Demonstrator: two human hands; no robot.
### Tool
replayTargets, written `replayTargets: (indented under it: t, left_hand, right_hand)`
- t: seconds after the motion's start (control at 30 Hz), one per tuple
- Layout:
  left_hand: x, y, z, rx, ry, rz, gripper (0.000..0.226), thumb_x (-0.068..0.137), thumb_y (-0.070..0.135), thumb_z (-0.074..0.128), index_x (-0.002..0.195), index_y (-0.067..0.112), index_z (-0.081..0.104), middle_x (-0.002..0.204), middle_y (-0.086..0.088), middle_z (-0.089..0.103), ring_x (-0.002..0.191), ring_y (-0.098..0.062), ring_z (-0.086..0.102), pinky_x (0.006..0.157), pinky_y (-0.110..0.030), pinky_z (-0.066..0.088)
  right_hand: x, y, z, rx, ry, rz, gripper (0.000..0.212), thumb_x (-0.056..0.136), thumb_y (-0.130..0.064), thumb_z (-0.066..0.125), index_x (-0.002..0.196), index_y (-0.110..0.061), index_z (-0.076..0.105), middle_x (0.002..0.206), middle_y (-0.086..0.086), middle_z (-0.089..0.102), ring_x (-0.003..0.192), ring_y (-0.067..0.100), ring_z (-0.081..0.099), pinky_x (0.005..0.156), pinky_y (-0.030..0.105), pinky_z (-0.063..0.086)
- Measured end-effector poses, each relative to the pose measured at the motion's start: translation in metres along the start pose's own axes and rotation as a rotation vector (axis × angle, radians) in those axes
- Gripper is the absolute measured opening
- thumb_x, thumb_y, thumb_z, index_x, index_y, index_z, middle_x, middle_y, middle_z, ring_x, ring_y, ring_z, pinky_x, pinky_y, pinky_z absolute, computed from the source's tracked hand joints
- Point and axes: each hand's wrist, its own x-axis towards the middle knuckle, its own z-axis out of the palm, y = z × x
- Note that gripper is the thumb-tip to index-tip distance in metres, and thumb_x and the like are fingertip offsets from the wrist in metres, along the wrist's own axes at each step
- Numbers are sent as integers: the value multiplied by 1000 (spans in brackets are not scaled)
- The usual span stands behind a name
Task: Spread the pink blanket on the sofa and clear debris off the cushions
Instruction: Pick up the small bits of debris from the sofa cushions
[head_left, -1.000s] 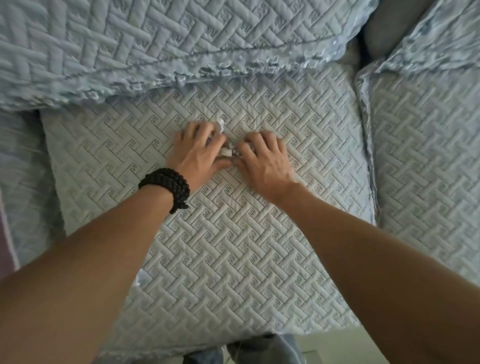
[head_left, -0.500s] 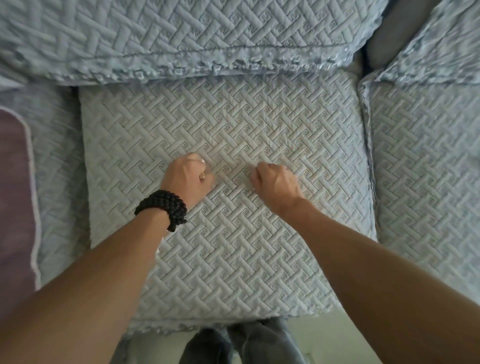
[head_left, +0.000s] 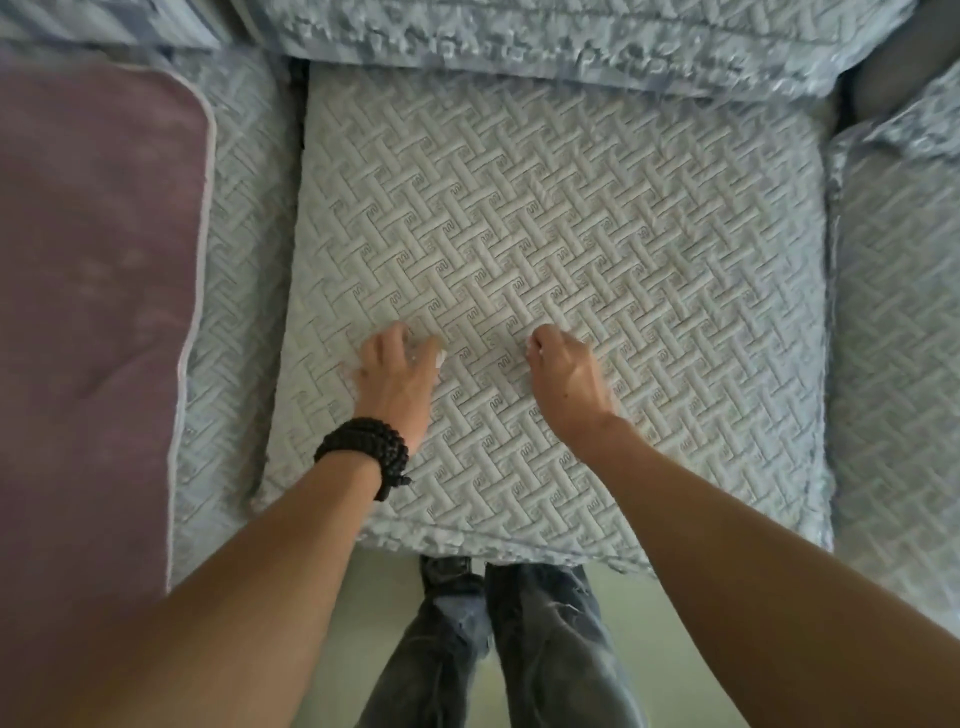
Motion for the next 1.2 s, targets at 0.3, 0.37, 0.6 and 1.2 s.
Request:
replayTargets:
  t: [0.3, 0.37, 0.6, 1.2]
  left_hand:
    - [0, 34, -4, -191, 105, 125, 21, 99, 25, 38, 95, 7, 49, 78, -4, 51, 59, -15, 46, 48, -21, 34]
    - [1, 58, -23, -234, 87, 187, 28, 98, 28, 37, 78, 11, 47, 62, 3, 44, 51, -13, 42, 44, -21, 29]
    - [5, 181, -58, -245, 81, 336, 47, 99, 31, 43, 57, 10, 52, 39, 3, 36, 32, -12, 31, 36, -20, 23]
    - [121, 690, 69, -55, -60, 688, 81, 74, -19, 50, 141, 22, 27, 147, -17, 22, 132, -34, 24, 106, -45, 36]
  right_hand:
    - [-34, 13, -14, 11, 49, 62, 18, 98, -9, 48, 84, -5, 59, 90, 8, 51, 74, 17, 42, 68, 28, 38]
    - [-46, 17, -40, 61, 116, 68, 41, 101, -16, 46, 60, -12, 44, 73, 3, 48, 55, 15, 40, 52, 27, 37]
    - [-77, 81, -154, 34, 246, 207, 51, 88, -14, 61, 49, -13, 29, 51, -4, 33, 43, 12, 30, 39, 26, 33]
    - [-108, 499, -379, 58, 450, 435, 64, 78, 30, 41, 135, 2, 48, 154, 24, 32, 143, 39, 32, 110, 47, 38]
